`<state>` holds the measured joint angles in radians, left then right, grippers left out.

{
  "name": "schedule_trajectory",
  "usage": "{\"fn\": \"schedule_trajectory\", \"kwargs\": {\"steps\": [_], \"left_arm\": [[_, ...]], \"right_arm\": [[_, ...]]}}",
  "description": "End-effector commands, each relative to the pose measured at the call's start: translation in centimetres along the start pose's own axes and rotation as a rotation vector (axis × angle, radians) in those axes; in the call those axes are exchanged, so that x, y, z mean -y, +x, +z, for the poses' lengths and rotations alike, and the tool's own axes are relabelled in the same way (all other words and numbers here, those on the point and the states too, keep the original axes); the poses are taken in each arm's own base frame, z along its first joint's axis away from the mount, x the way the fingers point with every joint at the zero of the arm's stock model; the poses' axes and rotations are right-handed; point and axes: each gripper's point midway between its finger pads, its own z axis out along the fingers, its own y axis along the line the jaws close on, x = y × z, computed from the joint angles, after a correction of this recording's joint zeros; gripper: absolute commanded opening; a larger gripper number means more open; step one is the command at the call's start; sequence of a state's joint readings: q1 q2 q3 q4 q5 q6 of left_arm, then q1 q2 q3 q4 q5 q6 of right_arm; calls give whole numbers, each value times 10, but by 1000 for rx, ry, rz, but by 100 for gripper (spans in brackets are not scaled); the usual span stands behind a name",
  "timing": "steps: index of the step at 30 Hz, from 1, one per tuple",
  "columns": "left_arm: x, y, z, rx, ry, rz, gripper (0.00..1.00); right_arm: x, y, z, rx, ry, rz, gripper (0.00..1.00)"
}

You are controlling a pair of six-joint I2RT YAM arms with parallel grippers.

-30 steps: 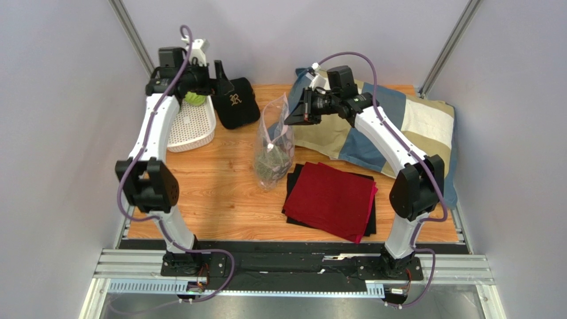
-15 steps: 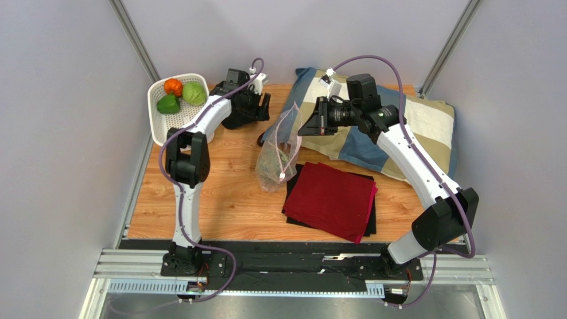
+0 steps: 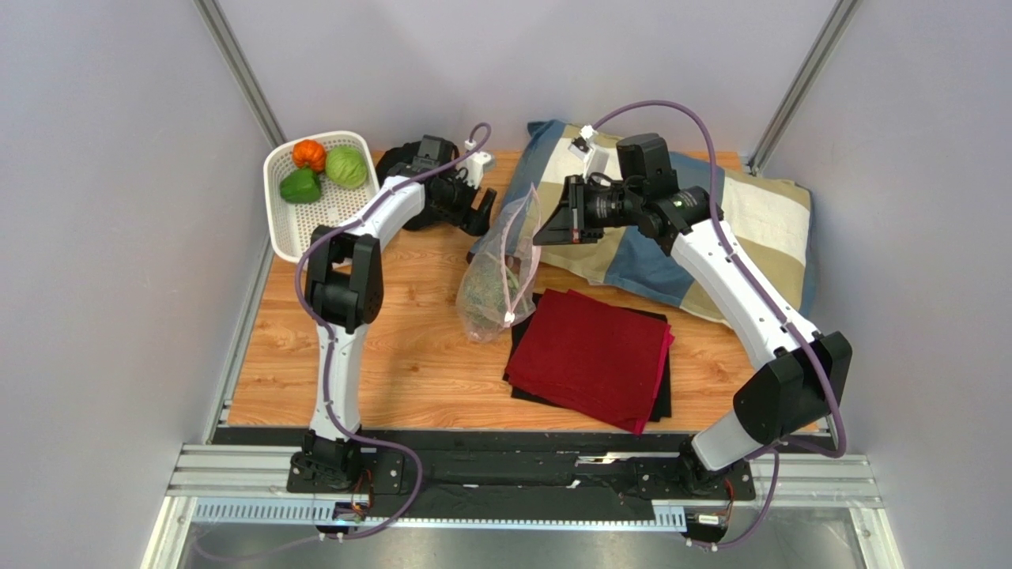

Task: Place the food in the zip-top bag and seal the zipper
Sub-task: Pick up the fake vegetable at the center of the board.

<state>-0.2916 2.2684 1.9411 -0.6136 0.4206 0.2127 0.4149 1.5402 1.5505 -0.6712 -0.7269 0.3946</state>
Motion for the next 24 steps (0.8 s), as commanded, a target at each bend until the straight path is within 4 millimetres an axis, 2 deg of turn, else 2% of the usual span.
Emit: {"fn": "schedule_trajectory", "kwargs": {"steps": [1, 3, 4, 5, 8, 13, 18, 19, 21, 22, 23, 24], "left_arm": [[18, -9, -2, -9, 19, 76, 88], [20, -7, 0, -50, 3, 107, 87], [15, 0, 5, -86, -31, 121, 87], [20, 2, 8, -106, -33, 145, 87], [18, 12, 14, -163, -65, 170, 88], [1, 26, 14, -251, -133, 180, 85], [-6, 36, -7, -279, -130, 161, 75], [-5, 42, -10, -292, -123, 153, 68], [-2, 37, -24, -269, -104, 146, 59], [-3, 42, -29, -269, -98, 130, 52], [-3, 41, -34, -254, -93, 119, 49], [2, 30, -47, -215, -79, 121, 46]], "right_arm": [[3, -8, -1, 14, 4, -20, 0], [5, -10, 0, 15, 7, -16, 0], [7, -11, -1, 18, 10, -11, 0], [7, -12, 0, 18, 10, -11, 0], [11, -14, -1, 21, 15, 0, 0], [13, -17, -1, 25, 16, 2, 0], [10, -21, 1, 32, -1, -1, 0], [10, -22, 1, 36, -3, 0, 0], [6, -25, 1, 45, -15, 2, 0], [5, -27, 2, 49, -21, 3, 0], [4, -28, 2, 54, -25, 4, 0], [0, -31, 2, 61, -38, -1, 0]]}}
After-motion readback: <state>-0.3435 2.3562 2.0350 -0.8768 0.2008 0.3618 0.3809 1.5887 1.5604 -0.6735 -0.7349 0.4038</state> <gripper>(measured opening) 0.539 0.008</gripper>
